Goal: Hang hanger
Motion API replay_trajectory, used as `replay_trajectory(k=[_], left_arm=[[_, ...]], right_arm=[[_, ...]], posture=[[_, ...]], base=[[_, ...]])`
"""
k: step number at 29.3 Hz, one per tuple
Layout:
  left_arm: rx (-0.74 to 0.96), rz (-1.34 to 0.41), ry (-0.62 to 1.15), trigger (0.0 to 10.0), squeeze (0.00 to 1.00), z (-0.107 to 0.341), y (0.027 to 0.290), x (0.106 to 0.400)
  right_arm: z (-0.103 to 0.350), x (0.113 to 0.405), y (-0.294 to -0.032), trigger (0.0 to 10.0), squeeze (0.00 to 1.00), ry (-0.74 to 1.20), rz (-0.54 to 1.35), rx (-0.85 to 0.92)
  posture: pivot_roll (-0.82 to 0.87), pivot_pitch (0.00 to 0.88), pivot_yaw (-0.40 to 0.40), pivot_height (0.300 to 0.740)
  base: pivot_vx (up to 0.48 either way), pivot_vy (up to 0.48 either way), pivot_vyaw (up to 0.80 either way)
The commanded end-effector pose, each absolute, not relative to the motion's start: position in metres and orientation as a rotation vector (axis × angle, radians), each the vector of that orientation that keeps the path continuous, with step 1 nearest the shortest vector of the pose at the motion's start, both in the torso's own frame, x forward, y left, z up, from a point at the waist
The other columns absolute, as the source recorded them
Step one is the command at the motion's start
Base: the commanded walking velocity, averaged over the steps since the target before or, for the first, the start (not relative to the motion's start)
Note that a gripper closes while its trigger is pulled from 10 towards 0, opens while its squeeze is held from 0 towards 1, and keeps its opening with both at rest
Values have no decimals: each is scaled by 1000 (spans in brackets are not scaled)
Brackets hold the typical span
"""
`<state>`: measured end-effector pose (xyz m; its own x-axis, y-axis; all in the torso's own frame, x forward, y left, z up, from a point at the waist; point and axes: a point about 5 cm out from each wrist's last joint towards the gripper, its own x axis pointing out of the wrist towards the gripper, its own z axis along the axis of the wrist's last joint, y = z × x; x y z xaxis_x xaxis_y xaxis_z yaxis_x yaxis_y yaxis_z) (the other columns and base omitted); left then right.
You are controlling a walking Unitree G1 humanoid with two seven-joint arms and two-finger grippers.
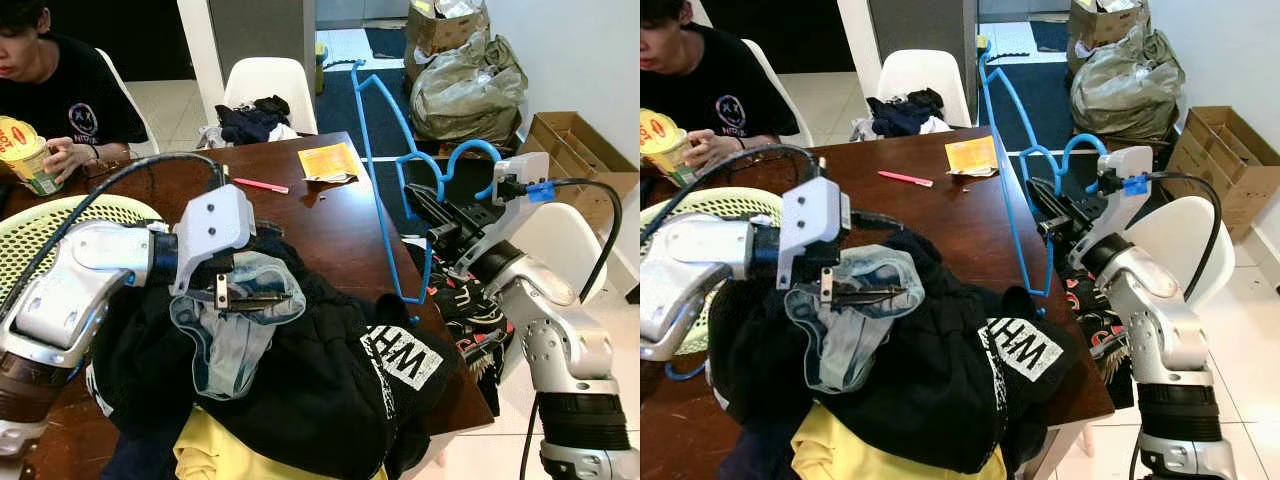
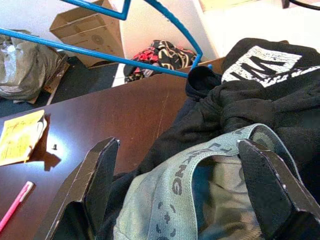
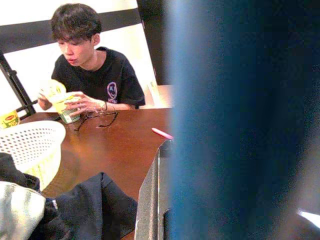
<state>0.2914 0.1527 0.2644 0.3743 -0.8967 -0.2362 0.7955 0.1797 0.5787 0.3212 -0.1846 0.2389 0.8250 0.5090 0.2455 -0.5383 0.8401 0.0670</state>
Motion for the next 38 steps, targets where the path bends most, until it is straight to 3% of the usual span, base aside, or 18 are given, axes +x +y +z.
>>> replay_trajectory(k=[1, 8, 13, 30, 31, 32, 38], left_arm=[[714, -1227, -141, 10000, 0, 260, 155, 290], [662, -1297, -180, 10000, 0, 278, 157, 282], [708, -1363, -98, 10000, 0, 272, 164, 274], [776, -1235, -82, 10000, 0, 267, 170, 291], [771, -1234, -87, 1373, 0, 267, 170, 291], [771, -1230, -87, 0, 0, 267, 170, 292], [764, -1236, -88, 0, 0, 265, 169, 292]], right_arm=[[239, 317, -184, 10000, 0, -223, 558, 122], [237, 316, -185, 10000, 0, -217, 552, 123], [237, 315, -184, 10000, 0, -216, 553, 126], [237, 314, -185, 10000, 0, -215, 550, 130], [237, 314, -185, 10000, 0, -215, 549, 130], [238, 314, -185, 10000, 0, -216, 550, 130], [239, 314, -185, 10000, 0, -218, 550, 129]], posture=[[14, 127, 54, 740], [14, 132, 56, 740], [16, 136, 55, 740], [14, 141, 55, 740], [14, 141, 55, 740], [12, 143, 55, 740], [11, 140, 57, 740]], base=[[0, 0, 0], [0, 0, 0], [0, 0, 0], [0, 0, 0], [0, 0, 0], [0, 0, 0], [0, 0, 0]])
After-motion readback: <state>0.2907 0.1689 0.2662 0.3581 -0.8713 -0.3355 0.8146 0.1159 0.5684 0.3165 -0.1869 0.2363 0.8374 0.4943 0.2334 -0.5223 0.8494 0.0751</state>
